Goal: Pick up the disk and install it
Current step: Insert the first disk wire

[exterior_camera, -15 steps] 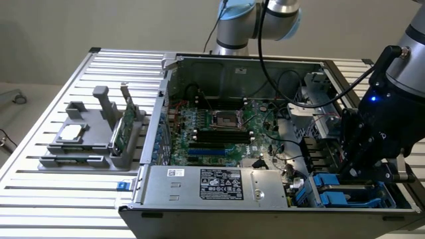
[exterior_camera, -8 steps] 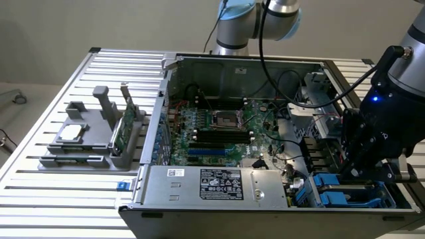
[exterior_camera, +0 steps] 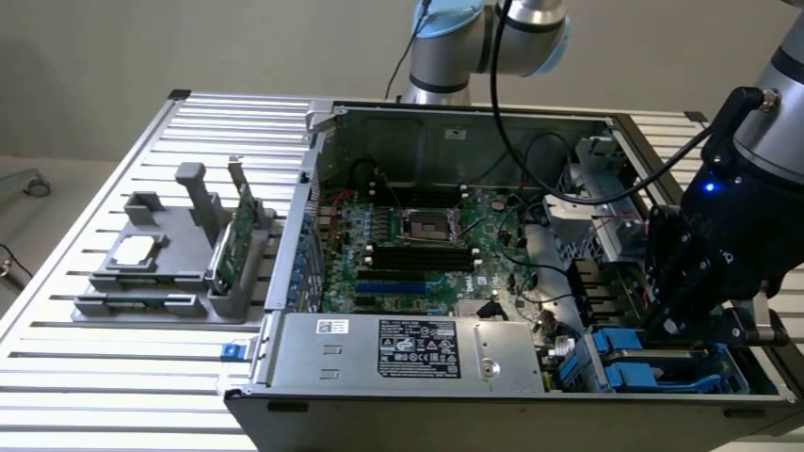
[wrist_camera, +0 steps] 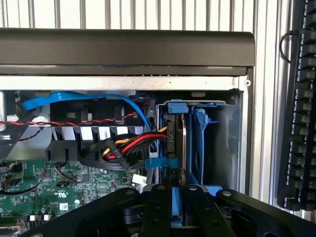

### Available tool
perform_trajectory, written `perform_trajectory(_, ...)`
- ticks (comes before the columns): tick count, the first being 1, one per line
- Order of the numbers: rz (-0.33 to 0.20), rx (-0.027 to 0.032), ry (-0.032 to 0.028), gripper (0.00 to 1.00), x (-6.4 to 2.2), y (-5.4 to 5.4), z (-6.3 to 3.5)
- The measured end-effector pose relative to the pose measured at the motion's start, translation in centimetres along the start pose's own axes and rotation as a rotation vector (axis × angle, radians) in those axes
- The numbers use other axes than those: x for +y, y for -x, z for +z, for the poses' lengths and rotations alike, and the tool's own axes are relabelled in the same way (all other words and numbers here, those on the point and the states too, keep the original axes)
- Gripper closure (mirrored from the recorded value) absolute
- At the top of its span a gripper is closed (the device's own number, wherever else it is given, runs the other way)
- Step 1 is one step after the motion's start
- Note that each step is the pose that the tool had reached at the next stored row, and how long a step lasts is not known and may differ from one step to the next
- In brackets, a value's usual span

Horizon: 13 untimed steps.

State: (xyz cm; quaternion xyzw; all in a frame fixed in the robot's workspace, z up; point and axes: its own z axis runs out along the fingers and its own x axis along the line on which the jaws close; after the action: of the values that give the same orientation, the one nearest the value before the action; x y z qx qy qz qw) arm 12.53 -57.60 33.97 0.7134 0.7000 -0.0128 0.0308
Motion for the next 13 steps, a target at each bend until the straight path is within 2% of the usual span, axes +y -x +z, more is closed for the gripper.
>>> perform_trajectory(13,0.046,-0.0011,-0.0039,0.84,0.08,0.00,0.06)
